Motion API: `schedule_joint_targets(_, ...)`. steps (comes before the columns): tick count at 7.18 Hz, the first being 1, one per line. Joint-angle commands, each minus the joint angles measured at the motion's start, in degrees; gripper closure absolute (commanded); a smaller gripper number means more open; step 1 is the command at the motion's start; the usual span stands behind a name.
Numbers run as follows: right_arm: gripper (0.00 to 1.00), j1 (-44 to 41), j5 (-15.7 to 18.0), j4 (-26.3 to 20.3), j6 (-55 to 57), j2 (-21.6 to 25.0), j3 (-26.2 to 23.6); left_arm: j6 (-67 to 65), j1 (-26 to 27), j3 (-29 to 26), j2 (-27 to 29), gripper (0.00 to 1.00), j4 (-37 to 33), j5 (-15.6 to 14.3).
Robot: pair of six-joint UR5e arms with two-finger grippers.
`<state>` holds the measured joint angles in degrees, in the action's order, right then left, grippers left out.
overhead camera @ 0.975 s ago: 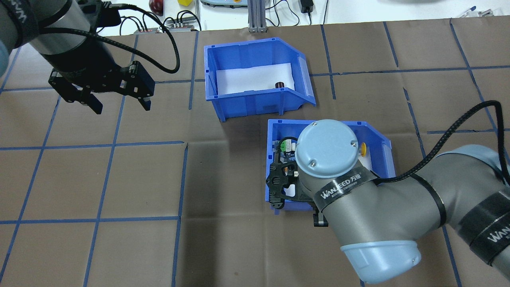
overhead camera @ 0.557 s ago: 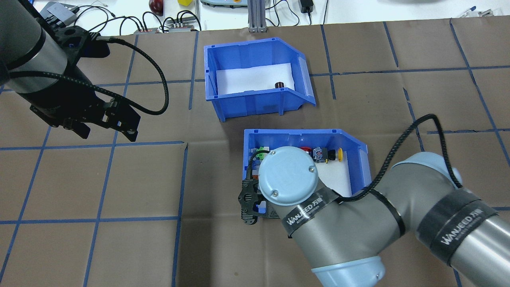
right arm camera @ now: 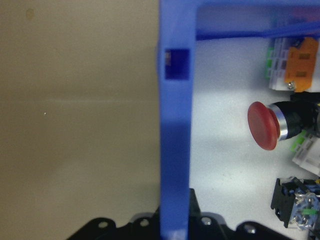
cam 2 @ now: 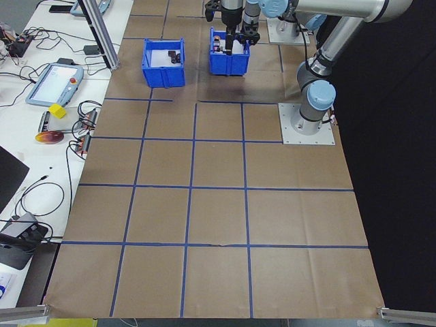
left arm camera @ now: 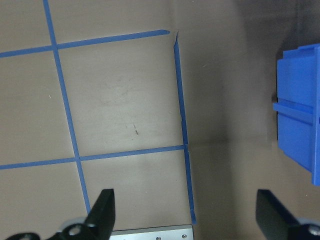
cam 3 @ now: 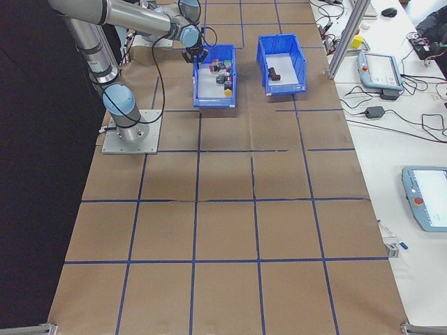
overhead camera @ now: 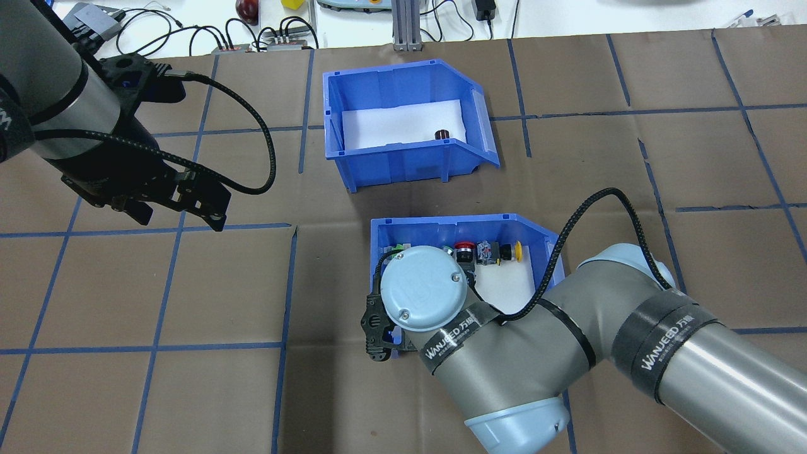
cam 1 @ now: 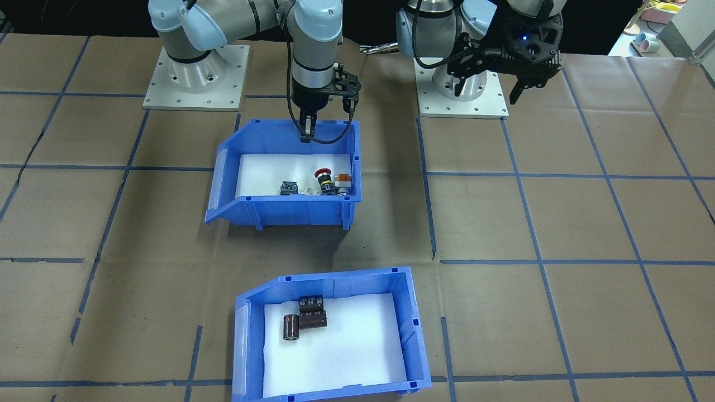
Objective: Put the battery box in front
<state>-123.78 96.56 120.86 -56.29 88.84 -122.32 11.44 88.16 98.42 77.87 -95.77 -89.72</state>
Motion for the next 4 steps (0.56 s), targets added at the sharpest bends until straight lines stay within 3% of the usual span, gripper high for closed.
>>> schedule_joint_targets(1,0.36,-0.1,-0.1,0.5,0.0,-1.3,0.2,-3.8,3.9,0.5,0.2,0.01,0.8,0.0)
schedule_joint_targets(2,0.00,-0.1,-0.4,0.8,0.0,-0.8,0.3,-4.4,4.4,0.5,0.9,0.01,0.9,-0.1)
schedule_joint_targets(4,0.00,0.1,0.2,0.3,-0.1,1.8,0.8,-3.0,4.4,0.6,1.1,0.01,1.1,-0.2)
